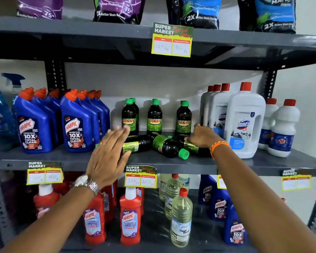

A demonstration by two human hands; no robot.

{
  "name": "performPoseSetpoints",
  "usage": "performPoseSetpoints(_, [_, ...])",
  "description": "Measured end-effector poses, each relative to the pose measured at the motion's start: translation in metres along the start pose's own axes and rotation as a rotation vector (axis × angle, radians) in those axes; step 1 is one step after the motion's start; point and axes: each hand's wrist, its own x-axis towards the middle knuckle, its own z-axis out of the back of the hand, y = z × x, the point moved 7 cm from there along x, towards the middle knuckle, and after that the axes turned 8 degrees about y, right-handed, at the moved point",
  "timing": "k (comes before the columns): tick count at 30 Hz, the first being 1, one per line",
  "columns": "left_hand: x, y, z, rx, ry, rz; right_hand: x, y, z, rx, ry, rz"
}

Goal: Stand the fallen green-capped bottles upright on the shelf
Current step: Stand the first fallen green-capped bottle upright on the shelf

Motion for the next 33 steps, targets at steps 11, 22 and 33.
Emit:
performPoseSetpoints(11, [-0.054,0.021,-0.048,-0.015,0.120,0.064,0.003,0.003,-0.012,-0.083,0.023,-0.039])
performPoseSetpoints(22, [-0.053,0.023,-0.057,-0.039,0.148,0.070,0.005,-0.022,-0.035,1.055,-0.194,0.105])
performPoseSetpoints(33, [-0.053,0.024,-0.064,-0.072,0.063,0.108,0.002,-0.026,-0.051,1.081,-0.211,0.098])
